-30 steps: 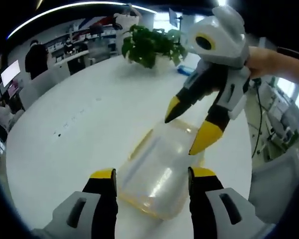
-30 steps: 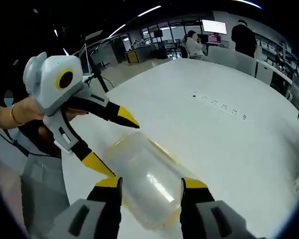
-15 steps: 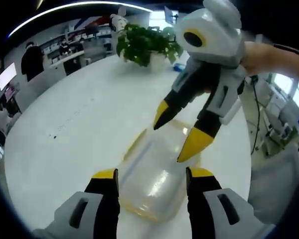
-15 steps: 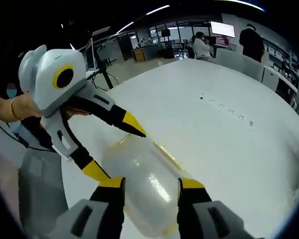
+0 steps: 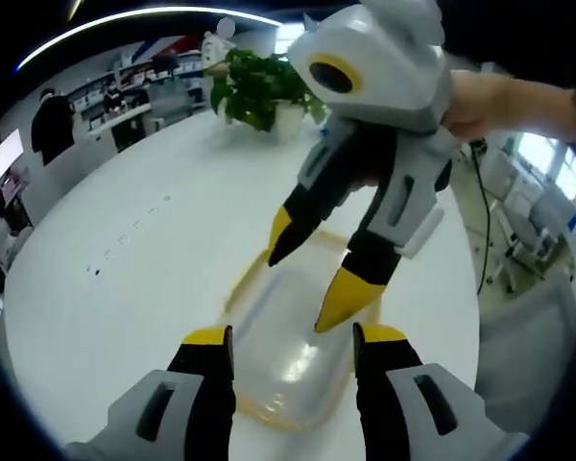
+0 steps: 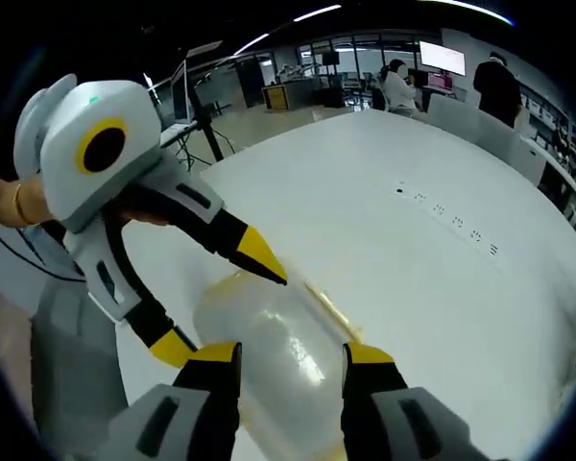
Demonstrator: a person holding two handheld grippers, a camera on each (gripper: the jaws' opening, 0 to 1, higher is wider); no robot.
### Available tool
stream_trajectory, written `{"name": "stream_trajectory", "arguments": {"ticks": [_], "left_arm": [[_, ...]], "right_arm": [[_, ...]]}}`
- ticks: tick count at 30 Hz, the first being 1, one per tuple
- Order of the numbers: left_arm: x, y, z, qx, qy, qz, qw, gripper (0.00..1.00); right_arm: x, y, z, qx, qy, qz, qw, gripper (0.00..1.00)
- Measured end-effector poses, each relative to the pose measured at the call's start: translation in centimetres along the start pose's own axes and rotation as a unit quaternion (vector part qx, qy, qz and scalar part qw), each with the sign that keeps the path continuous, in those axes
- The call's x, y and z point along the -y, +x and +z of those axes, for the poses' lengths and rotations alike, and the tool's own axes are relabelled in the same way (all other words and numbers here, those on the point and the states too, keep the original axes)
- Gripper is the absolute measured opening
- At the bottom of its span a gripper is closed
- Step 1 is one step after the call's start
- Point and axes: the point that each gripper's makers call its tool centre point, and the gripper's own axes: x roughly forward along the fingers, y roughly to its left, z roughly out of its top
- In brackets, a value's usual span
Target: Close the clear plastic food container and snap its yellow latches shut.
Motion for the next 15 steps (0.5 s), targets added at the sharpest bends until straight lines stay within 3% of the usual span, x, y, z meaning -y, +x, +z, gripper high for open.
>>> {"name": "stream_trajectory", "arguments": {"ticks": [12,15], "left_arm": [[1.5,0.3,0.0,0.005,0.035,-0.025,0.9991,0.51],[1.7,0.4,0.3,0.013,0.062,-0.025,0.9977,0.51]], "right_arm": [[0.5,-0.3,0.8,0.002,-0.007,-0.005,1.0000,0.41],[0.6,-0.2,0.8,-0.002,-0.013,-0.005,0.9999,0.41]]}}
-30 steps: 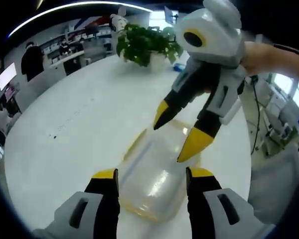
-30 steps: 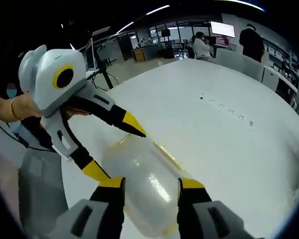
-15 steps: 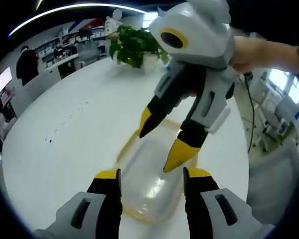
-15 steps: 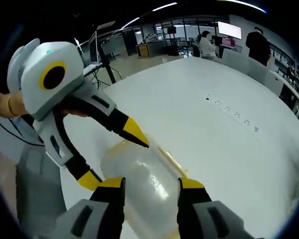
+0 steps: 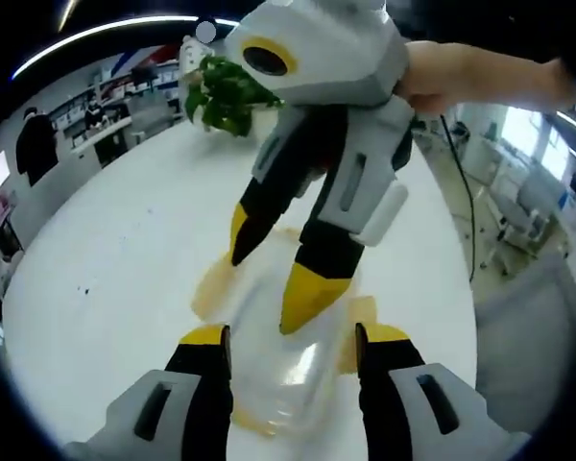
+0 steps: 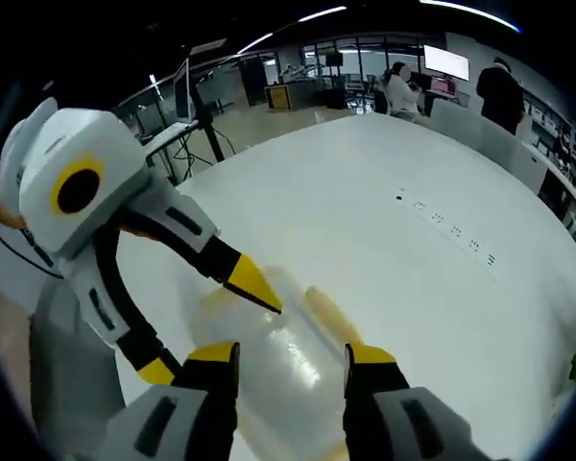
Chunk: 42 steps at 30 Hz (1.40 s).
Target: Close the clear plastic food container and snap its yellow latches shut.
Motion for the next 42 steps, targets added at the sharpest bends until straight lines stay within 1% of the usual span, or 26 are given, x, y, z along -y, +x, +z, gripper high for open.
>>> {"name": "stream_trajectory", "arguments": {"ticks": [4,7,8,10,11,13,14,16,17,20,22,25,29,35,36,41,42], "left_arm": [[0.4,0.1,0.0,-0.001,0.018,-0.004,0.9998,0.54],[0.9,0.4,-0.2,-0.004,0.029,-0.011,0.9995,0.57],[1.1,0.5,-0.4,-0.006,0.039,-0.012,0.9991,0.57],[1.4,0.7,-0.6,-0.010,0.049,-0.012,0.9987,0.58],[1.4,0.7,-0.7,-0.010,0.050,-0.011,0.9986,0.57],[1.3,0.8,-0.7,-0.010,0.058,-0.006,0.9982,0.58],[1.1,0.9,-0.8,-0.012,0.064,0.002,0.9979,0.59],[0.4,0.9,-0.9,-0.018,0.091,0.022,0.9954,0.59],[0.5,1.1,-0.9,-0.016,0.091,0.021,0.9955,0.61],[0.6,1.1,-1.0,-0.017,0.097,0.021,0.9949,0.60],[0.6,1.1,-0.9,-0.015,0.108,0.026,0.9937,0.59],[0.5,1.1,-0.5,-0.002,0.130,0.036,0.9908,0.58],[0.7,1.3,-0.7,-0.004,0.127,0.031,0.9913,0.57],[0.9,1.4,-1.3,-0.012,0.123,0.023,0.9920,0.56],[0.9,1.4,-1.4,-0.013,0.125,0.022,0.9918,0.56],[1.1,1.5,-1.4,-0.012,0.124,0.021,0.9920,0.56],[1.1,1.5,-1.4,-0.012,0.123,0.021,0.9921,0.56]], "right_arm": [[0.0,0.2,0.1,-0.004,-0.005,0.003,1.0000,0.43],[0.1,0.3,0.1,-0.008,-0.013,0.003,0.9999,0.44],[0.1,0.4,0.2,-0.009,-0.017,0.006,0.9998,0.44],[-0.1,0.4,0.4,-0.006,-0.008,0.014,0.9999,0.44],[-0.1,0.4,0.4,-0.007,-0.010,0.014,0.9998,0.44],[-0.1,0.5,0.4,-0.010,-0.019,0.016,0.9997,0.45],[0.0,0.5,0.5,-0.012,-0.021,0.016,0.9996,0.45],[0.2,0.6,0.5,-0.015,-0.025,0.016,0.9994,0.45],[0.3,0.6,0.5,-0.016,-0.026,0.014,0.9994,0.45],[0.4,0.7,0.5,-0.021,-0.031,0.017,0.9991,0.45],[0.5,0.7,0.4,-0.026,-0.037,0.019,0.9988,0.45],[0.7,0.8,0.5,-0.029,-0.038,0.023,0.9986,0.45],[0.9,0.9,0.4,-0.032,-0.038,0.031,0.9983,0.45],[1.2,1.0,0.2,-0.049,-0.059,0.043,0.9961,0.45],[1.0,1.1,0.1,-0.055,-0.070,0.054,0.9946,0.45],[1.0,1.7,-0.2,-0.085,-0.089,0.066,0.9902,0.48],[1.0,1.7,-0.1,-0.087,-0.089,0.067,0.9900,0.48]]}}
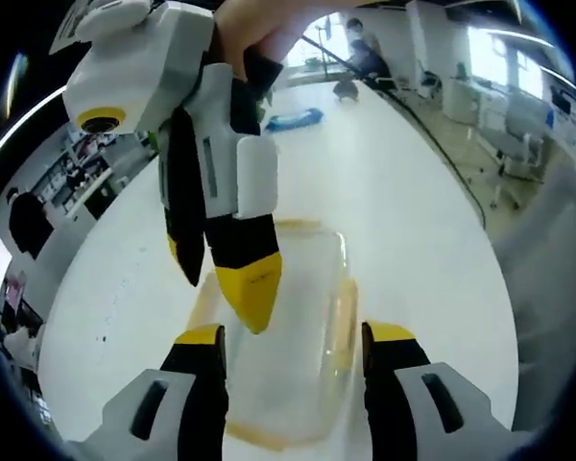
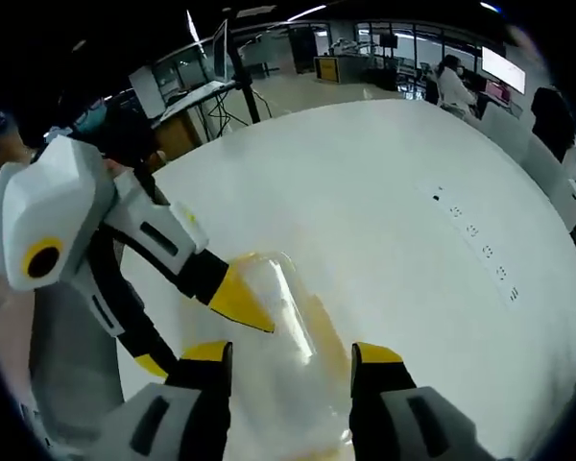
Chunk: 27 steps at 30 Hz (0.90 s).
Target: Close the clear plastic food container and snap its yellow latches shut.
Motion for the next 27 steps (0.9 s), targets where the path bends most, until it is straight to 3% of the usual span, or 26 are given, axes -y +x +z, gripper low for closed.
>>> {"name": "stream_trajectory", "arguments": {"ticks": [16,27], "left_arm": [[-0.14,0.14,0.11,0.004,-0.006,-0.007,0.9999,0.55],[-0.07,0.42,-0.21,-0.016,0.025,0.007,0.9995,0.54]], "right_arm": [[0.05,0.31,-0.45,-0.041,-0.030,0.027,0.9984,0.47],[0.13,0.71,-0.54,-0.048,-0.035,0.032,0.9977,0.47]]}}
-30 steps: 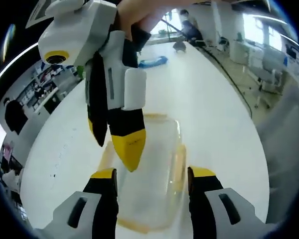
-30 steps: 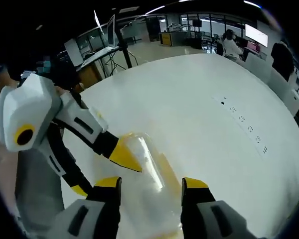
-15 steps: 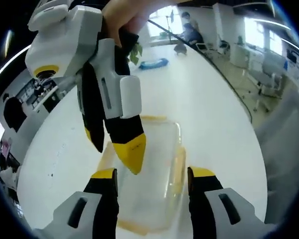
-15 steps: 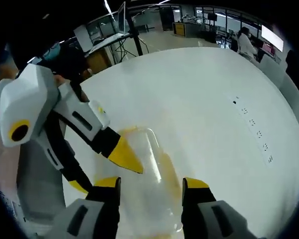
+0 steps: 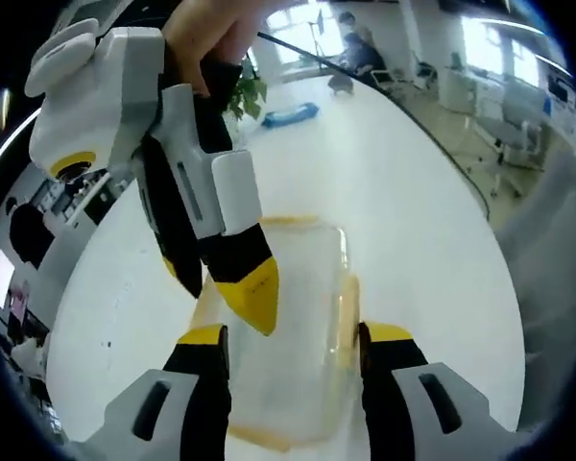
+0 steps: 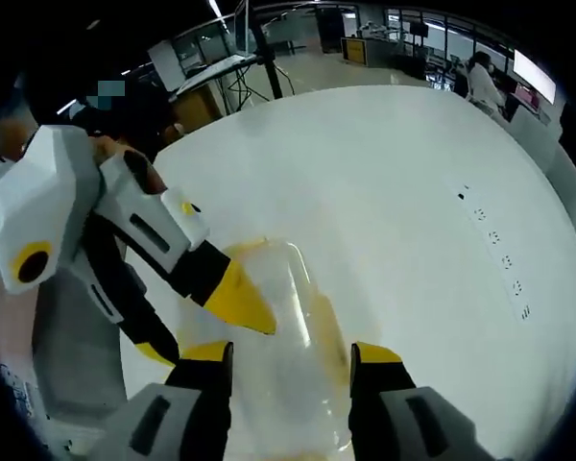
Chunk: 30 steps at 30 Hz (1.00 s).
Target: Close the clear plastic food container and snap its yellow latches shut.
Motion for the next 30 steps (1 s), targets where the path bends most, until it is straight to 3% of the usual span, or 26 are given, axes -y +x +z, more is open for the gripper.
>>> {"name": "stream_trajectory", "arguments": {"ticks": [13,21,30], "left_arm": [[-0.20,0.22,-0.04,-0.009,0.007,0.002,0.9999,0.52],[-0.22,0.24,-0.03,-0.019,0.003,0.001,0.9998,0.51],[-0.23,0.20,0.02,-0.020,0.003,0.000,0.9998,0.50]], "right_arm": [[-0.05,0.29,-0.16,-0.009,0.023,0.027,0.9993,0.46],[-0.12,0.45,-0.19,-0.069,0.018,0.040,0.9967,0.45],[-0.16,0.45,-0.36,-0.092,0.018,0.051,0.9943,0.44]]}}
